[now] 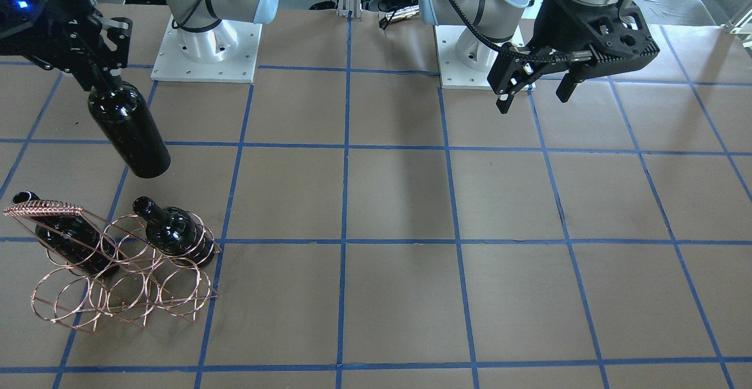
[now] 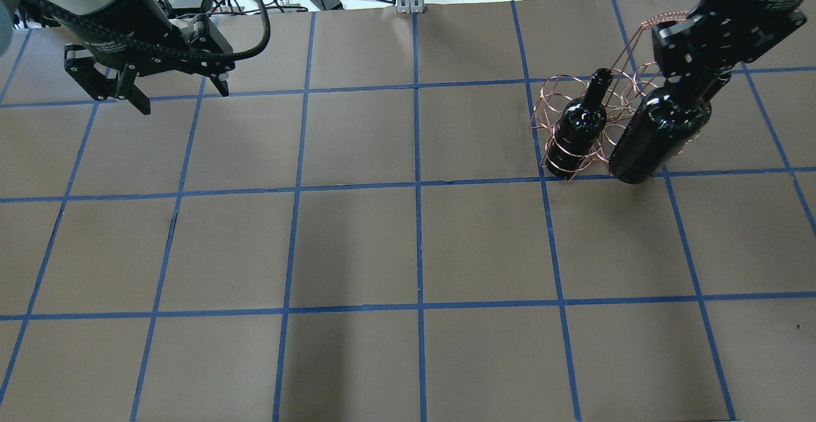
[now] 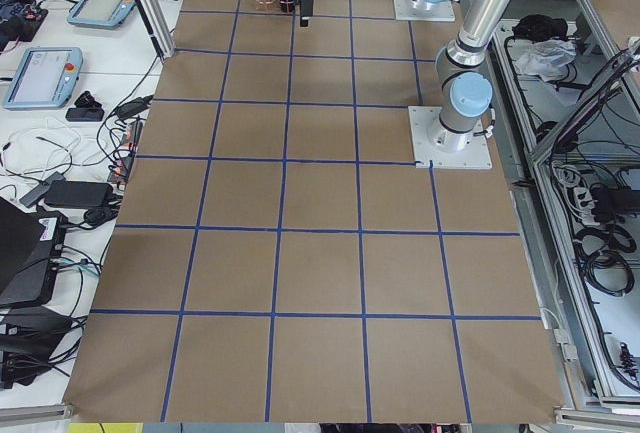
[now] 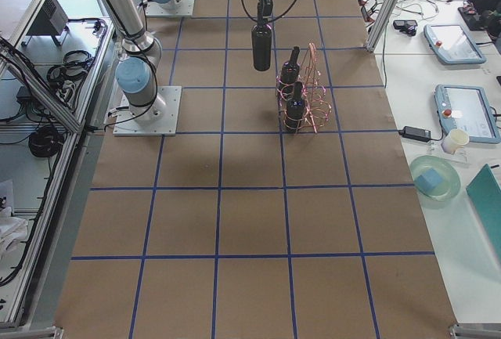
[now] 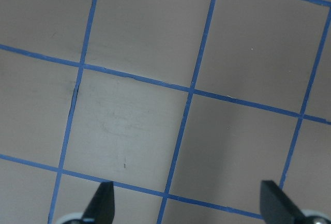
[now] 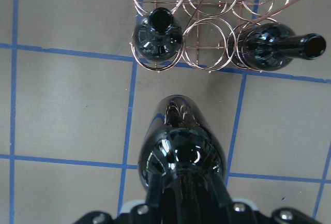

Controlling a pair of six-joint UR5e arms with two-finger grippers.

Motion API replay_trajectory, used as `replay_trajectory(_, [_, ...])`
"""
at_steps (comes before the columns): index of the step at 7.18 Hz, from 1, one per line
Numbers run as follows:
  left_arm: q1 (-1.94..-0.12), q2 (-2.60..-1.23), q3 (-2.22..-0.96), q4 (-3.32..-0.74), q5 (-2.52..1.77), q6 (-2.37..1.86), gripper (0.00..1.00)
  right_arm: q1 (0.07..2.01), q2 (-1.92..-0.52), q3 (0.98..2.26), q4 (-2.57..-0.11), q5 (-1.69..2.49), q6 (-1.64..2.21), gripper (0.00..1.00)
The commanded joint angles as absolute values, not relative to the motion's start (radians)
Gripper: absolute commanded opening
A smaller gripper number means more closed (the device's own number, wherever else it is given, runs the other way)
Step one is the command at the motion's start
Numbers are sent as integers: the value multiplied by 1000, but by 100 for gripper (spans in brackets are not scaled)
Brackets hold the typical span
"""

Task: Place wine into wine basket
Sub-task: 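Lower the bottle with the right gripper into the empty rack slot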

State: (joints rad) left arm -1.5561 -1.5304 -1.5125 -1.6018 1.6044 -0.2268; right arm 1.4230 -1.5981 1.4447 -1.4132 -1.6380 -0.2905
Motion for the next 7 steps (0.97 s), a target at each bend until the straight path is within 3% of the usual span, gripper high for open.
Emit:
replay_trajectory(1, [-1560,-1528,-1522,-1609,1605,-227,100,1391,-1537,1384,-1428,-1654,-373,0])
replay_trajectory(7, [-1594,-1535,-1522,-1648,1598,-206,100,1391,-1404,1344,-1546,-1632,-376,0])
